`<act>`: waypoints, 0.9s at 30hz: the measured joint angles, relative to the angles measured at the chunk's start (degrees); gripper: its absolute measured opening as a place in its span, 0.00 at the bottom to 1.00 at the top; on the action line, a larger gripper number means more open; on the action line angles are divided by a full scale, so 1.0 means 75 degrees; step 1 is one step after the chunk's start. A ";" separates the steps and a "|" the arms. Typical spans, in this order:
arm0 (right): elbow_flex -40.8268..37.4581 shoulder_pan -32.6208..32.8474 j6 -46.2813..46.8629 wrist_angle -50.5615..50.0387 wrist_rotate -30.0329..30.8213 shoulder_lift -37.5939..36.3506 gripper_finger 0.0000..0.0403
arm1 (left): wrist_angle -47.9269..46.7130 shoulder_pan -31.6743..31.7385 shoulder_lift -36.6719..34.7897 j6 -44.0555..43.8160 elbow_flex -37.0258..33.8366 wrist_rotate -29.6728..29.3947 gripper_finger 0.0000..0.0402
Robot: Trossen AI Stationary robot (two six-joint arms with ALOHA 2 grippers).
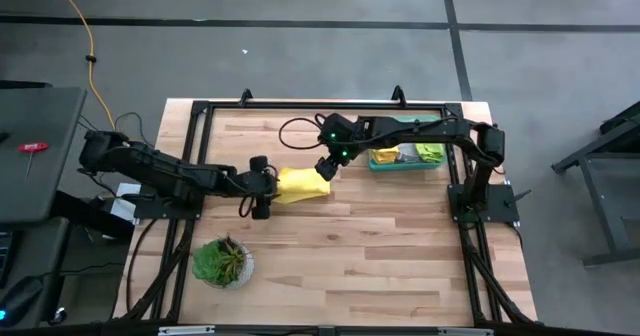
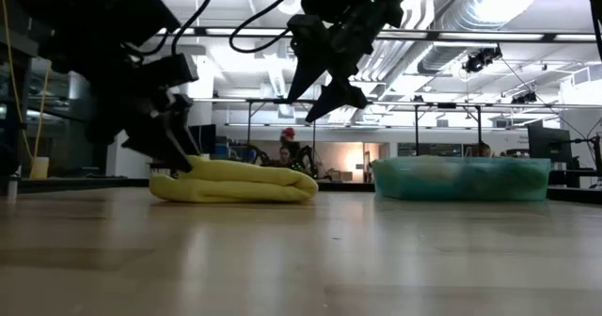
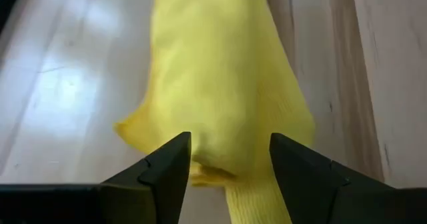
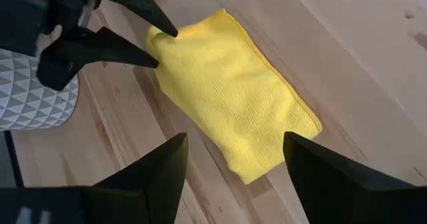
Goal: Fold microfiber towels
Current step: Fold the yellow towel
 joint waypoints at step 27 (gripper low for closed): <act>0.0000 0.0003 -0.0880 -0.0322 -0.0169 -0.0223 0.59 | -0.2361 0.0581 -0.0114 0.1286 0.2592 -0.1031 0.01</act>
